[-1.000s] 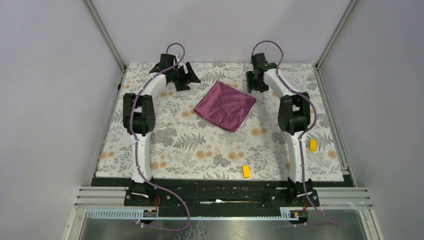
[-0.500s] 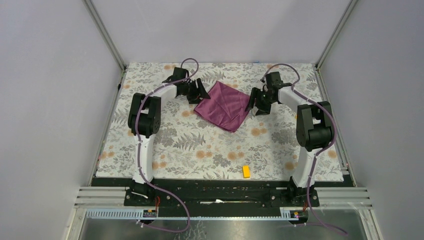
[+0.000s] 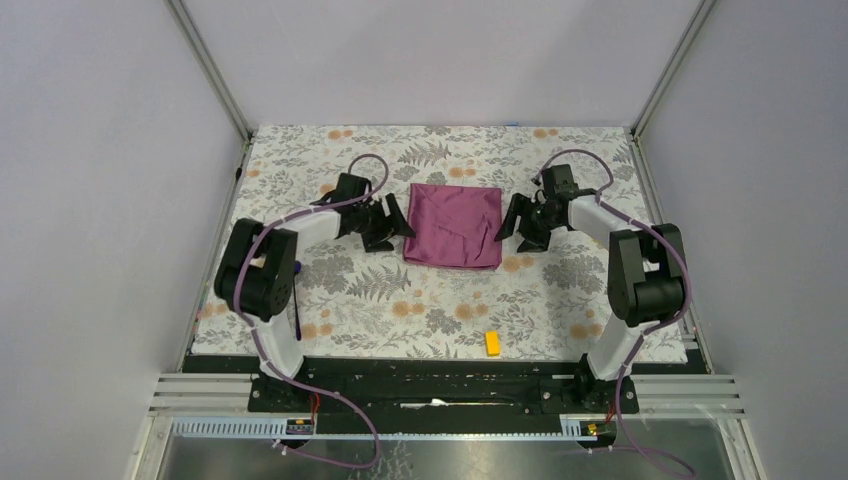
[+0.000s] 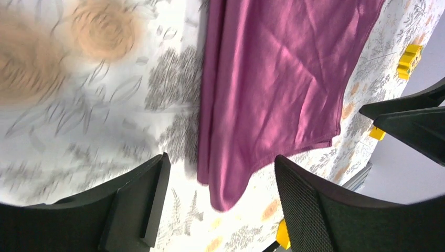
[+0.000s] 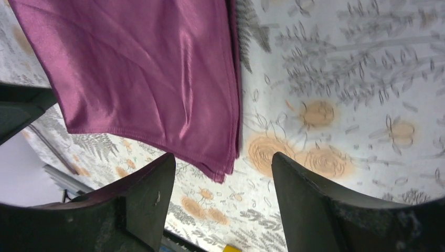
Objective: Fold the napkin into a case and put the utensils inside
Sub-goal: Rotate the square-folded napkin at the center of the board.
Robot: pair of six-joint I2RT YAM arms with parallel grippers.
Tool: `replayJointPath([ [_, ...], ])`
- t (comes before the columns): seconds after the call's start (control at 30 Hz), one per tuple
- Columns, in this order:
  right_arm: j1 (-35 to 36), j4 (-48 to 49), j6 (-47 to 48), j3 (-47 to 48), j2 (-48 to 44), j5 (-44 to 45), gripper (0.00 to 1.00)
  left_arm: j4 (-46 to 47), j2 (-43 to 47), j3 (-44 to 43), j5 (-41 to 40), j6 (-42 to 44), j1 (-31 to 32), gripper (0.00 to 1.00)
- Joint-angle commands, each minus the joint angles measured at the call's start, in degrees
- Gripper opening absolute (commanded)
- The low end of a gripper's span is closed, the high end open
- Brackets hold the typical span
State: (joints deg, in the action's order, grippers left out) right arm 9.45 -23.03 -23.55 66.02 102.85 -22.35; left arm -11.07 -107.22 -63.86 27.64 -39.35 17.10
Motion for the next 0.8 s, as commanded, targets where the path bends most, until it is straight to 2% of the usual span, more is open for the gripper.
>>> replayJointPath([
  [0.0, -2.8, 3.4, -7.2, -6.1, -4.8, -4.6, 0.75, 1.2, 10.2, 7.1, -4.1, -1.6, -0.5, 0.79],
  [0.07, -2.9, 7.9, -11.3, -9.7, -6.3, -8.4, 0.74, 5.0, 13.3, 11.9, -1.7, -4.3, -0.5, 0.78],
  [0.17, -2.9, 15.0, -18.1, -15.8, -8.3, -10.9, 0.72, 13.5, 15.9, 19.1, 2.4, -11.3, -0.5, 0.68],
  [0.27, -2.9, 23.2, -25.2, -22.1, -9.1, -11.6, 0.71, 19.7, 17.4, 23.4, 2.8, -14.6, -0.4, 0.58],
  [0.37, -2.9, 35.1, -35.7, -30.2, -9.6, -13.2, 0.61, 21.9, 17.2, 24.3, 2.2, -14.7, -0.4, 0.57],
  [0.43, -2.9, 40.4, -40.4, -33.9, -10.8, -11.8, 0.60, 22.7, 16.5, 24.0, 2.4, -14.6, -0.4, 0.57],
  [0.63, -2.7, 39.6, -45.6, -35.1, -11.6, -7.1, 0.58, 23.8, 14.5, 22.8, 1.8, -14.7, -0.4, 0.58],
  [0.77, -2.3, 42.5, -50.4, -36.3, -9.7, -6.9, 0.47, 25.0, 13.8, 22.8, 2.3, -15.2, -0.4, 0.55],
])
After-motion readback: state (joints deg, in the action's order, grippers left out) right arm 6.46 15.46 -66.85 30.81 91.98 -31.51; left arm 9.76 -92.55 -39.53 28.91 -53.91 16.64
